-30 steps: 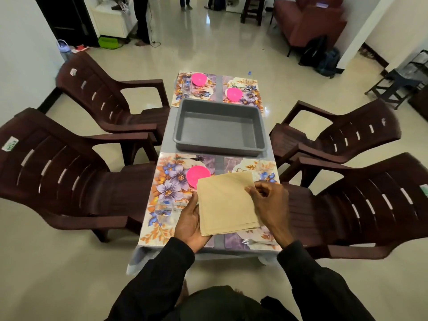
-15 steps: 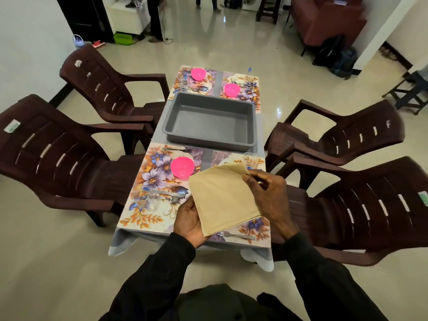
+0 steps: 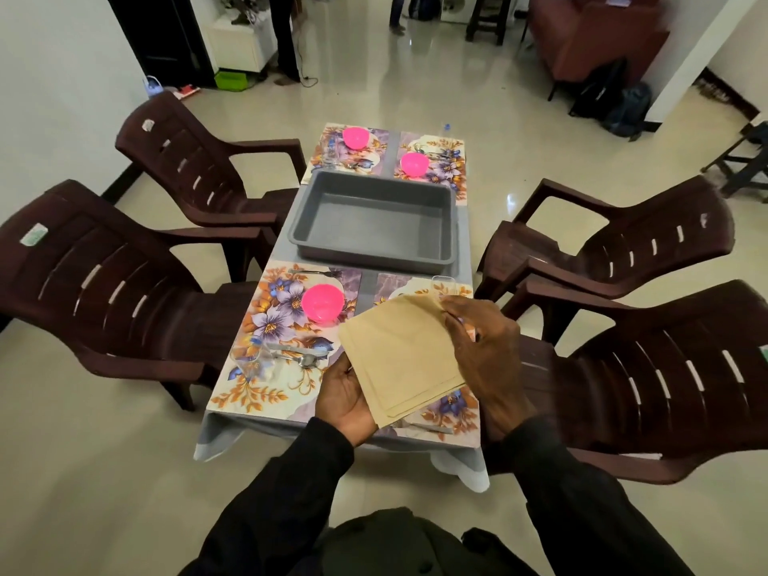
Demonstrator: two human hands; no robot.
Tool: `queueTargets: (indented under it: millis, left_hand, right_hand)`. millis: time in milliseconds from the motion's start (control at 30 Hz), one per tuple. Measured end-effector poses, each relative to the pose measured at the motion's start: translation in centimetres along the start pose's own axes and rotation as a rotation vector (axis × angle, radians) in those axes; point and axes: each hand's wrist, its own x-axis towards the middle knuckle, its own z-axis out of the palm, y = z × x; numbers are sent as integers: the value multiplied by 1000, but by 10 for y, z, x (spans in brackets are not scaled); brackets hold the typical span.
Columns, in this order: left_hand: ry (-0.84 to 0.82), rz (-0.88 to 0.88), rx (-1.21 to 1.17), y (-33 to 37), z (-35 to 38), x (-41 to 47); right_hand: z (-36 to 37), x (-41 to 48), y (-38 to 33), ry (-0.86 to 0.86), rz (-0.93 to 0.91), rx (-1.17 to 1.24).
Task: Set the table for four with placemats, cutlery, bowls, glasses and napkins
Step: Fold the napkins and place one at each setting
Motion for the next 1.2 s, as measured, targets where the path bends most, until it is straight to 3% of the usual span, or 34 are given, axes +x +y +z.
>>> queueTargets:
  millis: [133, 267, 500, 667, 767, 900, 1100, 1200]
  left_hand:
    - [-87, -13, 32, 15, 3, 1]
    - [-63, -24, 3, 30, 0, 2]
    - [-22, -25, 51, 53, -2, 6]
    - [4, -47, 84, 64, -8, 10]
    - [3, -55, 95, 66, -9, 12]
    - [3, -65, 89, 70, -10, 14]
    - [-14, -72, 117, 77, -15, 10]
    - [-23, -67, 127, 78, -22, 10]
  right_hand:
    - [6, -5, -11, -73, -186, 91]
    - [12, -19, -20, -174, -178, 280]
    - [25, -29, -32, -318, -190, 306]
    - [36, -7, -48, -148, -69, 148]
    - [49, 9, -52, -275, 79, 73]
    - [69, 2, -50, -430, -18, -39]
    - [76, -7, -52, -437, -40, -78]
    - [75, -10, -56, -352, 26, -46]
